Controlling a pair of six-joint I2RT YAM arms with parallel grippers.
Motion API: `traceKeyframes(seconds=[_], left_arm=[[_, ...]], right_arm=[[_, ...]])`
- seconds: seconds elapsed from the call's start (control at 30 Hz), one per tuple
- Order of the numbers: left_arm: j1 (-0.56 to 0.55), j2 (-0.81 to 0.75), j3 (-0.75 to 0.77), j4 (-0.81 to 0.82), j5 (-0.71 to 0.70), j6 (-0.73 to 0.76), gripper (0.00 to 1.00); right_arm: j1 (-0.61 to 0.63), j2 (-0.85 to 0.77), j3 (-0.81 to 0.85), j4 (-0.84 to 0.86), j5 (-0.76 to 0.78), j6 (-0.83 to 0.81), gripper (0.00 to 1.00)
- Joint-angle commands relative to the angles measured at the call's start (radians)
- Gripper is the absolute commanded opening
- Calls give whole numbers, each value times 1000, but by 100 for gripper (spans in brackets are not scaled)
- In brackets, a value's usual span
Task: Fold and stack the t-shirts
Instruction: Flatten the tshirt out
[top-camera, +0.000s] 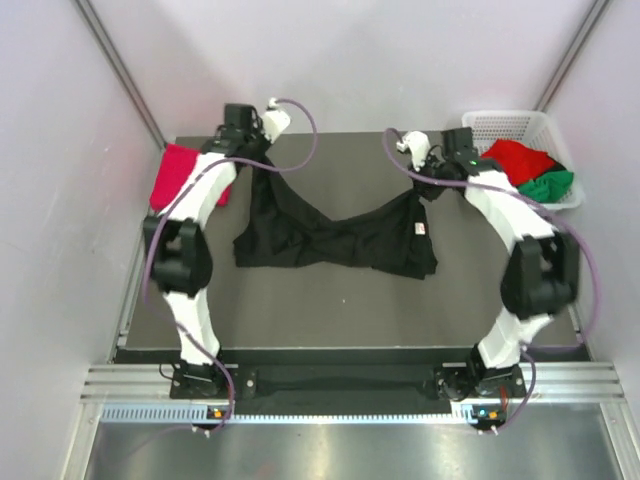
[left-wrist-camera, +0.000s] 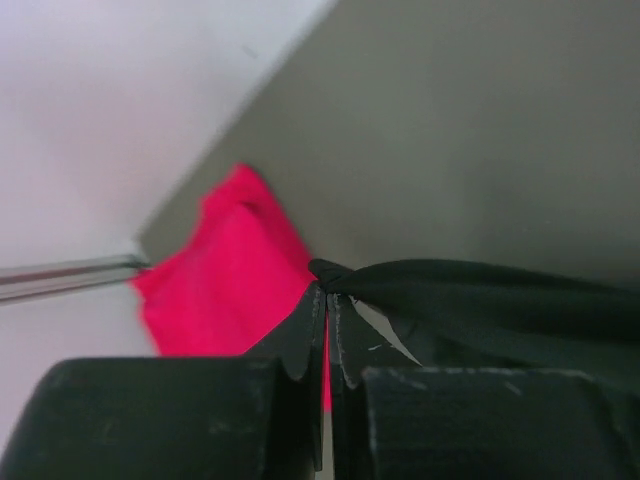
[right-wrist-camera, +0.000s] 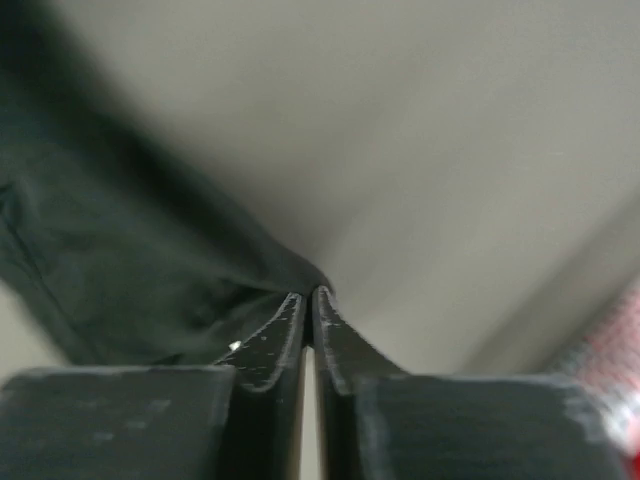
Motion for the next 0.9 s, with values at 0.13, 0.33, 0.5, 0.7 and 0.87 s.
traceKeyframes(seconds=[0.13,0.33,0.5,0.7,0.87], left_arm=[[-8,282,183,198,-191,-46,0],[-34,154,47,172,-133,-116,0],[-74,69,-61,100,-102,-123,0],[-97,11,-156,100,-140,-98,0],[-100,-6,-194,101,-159,-87,0]], right_arm=[[-22,230,307,84,31,22,47],[-9,-9,52,-106,-150,-380,49],[106,-191,-303,-228,-129,-707,43],[162,-293,-594,-40,-98,-961,39],[183,-232,-590,-16,-104,-976,37]])
